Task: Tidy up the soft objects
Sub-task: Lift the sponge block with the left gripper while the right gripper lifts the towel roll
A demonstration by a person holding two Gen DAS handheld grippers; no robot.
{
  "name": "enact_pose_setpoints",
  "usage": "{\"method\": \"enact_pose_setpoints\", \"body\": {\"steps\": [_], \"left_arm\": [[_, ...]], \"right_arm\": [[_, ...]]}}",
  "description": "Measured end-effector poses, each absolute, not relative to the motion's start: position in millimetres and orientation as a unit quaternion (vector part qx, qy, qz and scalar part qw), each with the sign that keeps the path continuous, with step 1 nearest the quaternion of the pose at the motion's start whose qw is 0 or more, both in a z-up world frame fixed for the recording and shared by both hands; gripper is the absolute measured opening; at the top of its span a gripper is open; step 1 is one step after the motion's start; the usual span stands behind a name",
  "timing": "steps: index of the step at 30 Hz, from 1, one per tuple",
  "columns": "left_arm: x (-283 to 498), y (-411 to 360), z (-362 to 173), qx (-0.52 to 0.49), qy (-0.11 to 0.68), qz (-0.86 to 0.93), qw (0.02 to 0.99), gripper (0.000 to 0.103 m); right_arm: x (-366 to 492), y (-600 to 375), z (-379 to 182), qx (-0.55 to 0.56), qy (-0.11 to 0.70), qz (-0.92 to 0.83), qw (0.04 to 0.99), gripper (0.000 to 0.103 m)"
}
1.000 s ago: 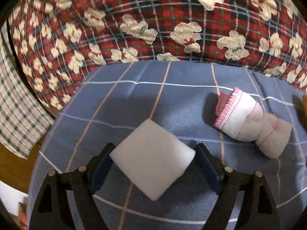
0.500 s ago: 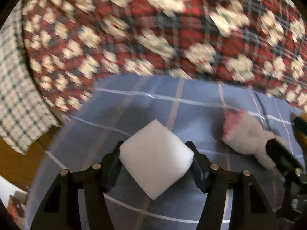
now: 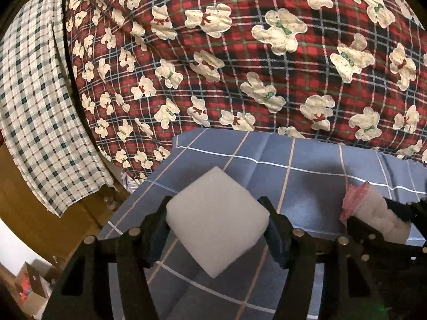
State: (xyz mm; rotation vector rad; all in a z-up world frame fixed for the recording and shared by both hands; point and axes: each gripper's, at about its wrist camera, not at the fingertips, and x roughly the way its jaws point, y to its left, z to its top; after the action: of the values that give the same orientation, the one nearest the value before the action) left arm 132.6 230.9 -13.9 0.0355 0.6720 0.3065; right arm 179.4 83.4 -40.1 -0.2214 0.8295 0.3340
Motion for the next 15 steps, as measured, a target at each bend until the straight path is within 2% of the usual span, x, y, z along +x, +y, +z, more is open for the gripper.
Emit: {"method": "enact_pose_setpoints", "body": {"steps": [8,15], "left_arm": [[128,225,-11,0.011,0.316,0.144,0.938,0.065],[116,224,3,0.001,0.277,0.148,0.949,0.065]], "right_arm": [[168,80,-33,-0.113,0.375,0.158,0.906,0.032],[128,65,0,-0.053,0.278,0.186,0.941,0.032]]}}
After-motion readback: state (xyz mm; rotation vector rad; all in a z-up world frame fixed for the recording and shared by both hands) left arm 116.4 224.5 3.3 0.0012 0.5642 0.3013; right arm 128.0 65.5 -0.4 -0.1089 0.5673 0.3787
